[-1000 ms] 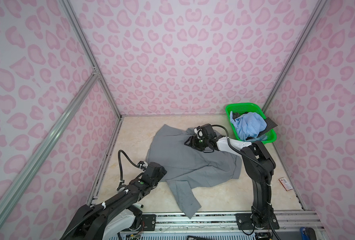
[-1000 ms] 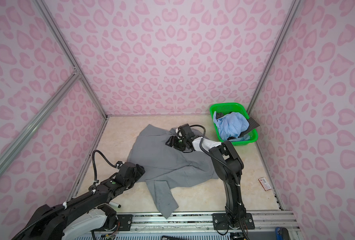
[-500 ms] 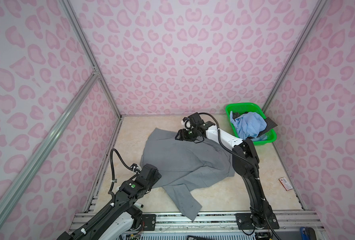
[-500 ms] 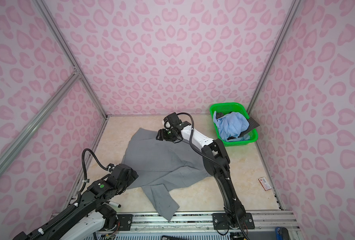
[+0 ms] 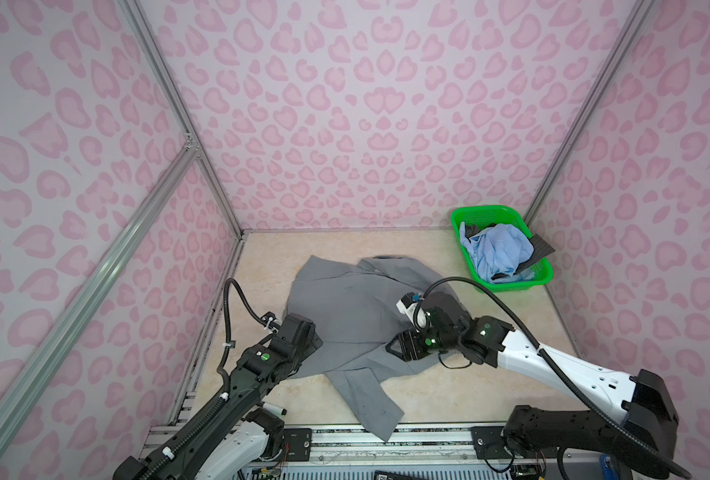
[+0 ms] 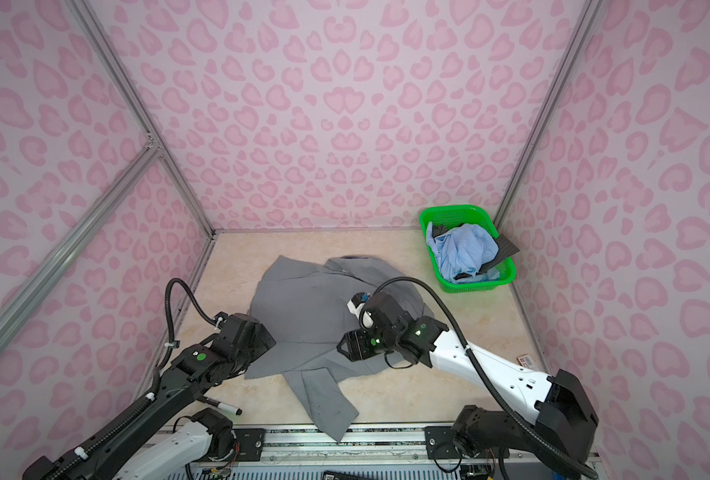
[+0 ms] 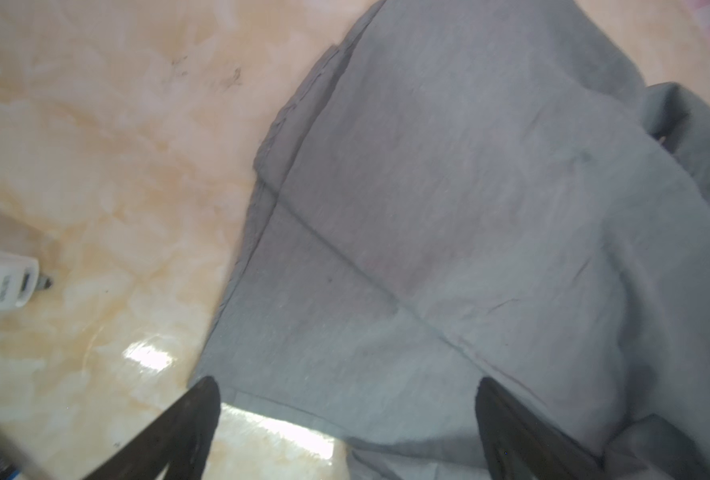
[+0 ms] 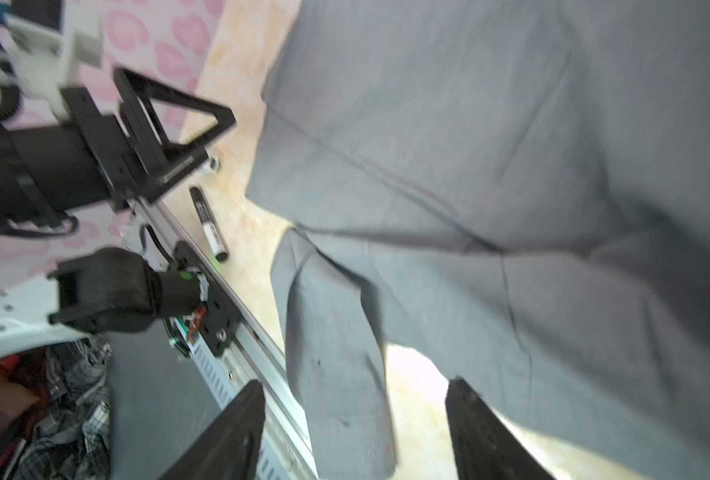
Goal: Fold and stack the long sleeve shirts
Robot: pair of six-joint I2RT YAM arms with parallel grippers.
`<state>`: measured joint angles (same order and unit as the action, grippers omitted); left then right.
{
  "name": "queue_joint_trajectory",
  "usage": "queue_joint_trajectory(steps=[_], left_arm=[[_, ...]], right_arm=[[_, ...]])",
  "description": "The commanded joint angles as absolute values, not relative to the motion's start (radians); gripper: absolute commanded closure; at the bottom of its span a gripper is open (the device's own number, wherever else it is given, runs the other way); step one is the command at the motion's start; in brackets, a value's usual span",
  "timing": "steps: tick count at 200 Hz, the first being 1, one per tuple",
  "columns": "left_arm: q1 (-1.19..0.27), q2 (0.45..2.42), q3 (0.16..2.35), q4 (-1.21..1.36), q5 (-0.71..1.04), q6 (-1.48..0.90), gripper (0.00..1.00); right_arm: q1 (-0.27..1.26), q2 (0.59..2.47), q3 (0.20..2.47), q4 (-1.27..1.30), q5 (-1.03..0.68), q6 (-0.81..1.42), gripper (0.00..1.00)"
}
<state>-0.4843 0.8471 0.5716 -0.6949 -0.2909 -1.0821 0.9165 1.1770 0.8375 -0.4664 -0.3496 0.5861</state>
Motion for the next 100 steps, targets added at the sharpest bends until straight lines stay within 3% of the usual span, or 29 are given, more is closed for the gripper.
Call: queue_joint_trajectory(steps=[1,28,100], left_arm=[[-0.482,0.828,0.532,-0.739,-0.281,-1.134,0.02],[-0.468,0.834,0.471,-0.726,-0.267,-1.157,0.02],[-0.445,0.909,0.406,-0.626,-0.268,-1.15,0.04]], right_arm=[[1.036,1.117,0.751,-0.493,-0.214,0.716,0.3],[1.171,1.1,0.653,-0.476,-0.149,0.828,0.29],[1.265,1.229,0.598,-0.287,-0.178,0.885,0.29]])
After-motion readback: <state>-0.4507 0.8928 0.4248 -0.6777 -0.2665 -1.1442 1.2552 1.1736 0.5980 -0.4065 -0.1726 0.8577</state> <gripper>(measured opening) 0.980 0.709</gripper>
